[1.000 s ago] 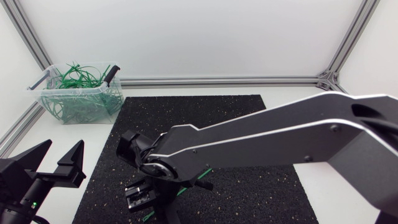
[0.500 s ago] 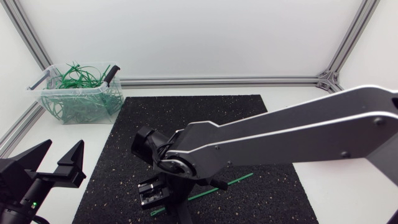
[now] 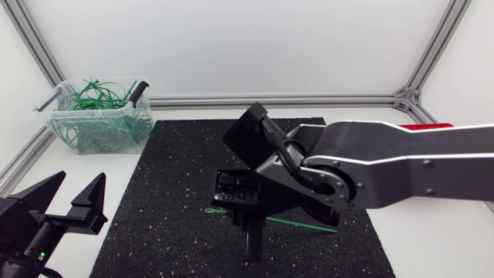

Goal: Take a green cable tie from the red box, thread the tail through the head to close it, then place it in the transparent bin on the left.

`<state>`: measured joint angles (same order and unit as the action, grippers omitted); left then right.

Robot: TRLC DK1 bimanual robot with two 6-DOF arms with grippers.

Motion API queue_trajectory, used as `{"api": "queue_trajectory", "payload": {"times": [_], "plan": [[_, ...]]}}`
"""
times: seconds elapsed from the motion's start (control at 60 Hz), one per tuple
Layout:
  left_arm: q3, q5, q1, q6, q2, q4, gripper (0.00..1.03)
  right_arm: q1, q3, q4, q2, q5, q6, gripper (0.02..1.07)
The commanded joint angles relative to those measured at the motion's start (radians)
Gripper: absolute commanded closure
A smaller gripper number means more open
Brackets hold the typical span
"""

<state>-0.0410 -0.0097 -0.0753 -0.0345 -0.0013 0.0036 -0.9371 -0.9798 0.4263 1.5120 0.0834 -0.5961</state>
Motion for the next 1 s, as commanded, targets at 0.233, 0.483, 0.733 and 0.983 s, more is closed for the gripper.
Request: {"api": "queue_trajectory", "payload": {"times": [0.233, 0.483, 0.733, 0.983], "plan": [[0.001, 0.024, -0.035, -0.045, -0.009, -0.025, 0.04, 0.031, 0.128, -0.043, -0.239, -0.089, 0.168, 1.01], [-0.057, 0.054, -0.043, -0.096, 0.104, 0.006, 0.04, -0.012, 0.168, -0.075, -0.274, -0.301, 0.305, 1.02], [-0.169, 0.114, -0.043, -0.193, 0.296, 0.029, 0.04, -0.039, 0.153, -0.092, -0.302, -0.366, 0.417, 1.02], [-0.280, 0.292, -0.038, -0.288, 0.442, 0.013, 0.04, -0.060, 0.185, -0.164, -0.385, -0.375, 0.489, 1.02]]}}
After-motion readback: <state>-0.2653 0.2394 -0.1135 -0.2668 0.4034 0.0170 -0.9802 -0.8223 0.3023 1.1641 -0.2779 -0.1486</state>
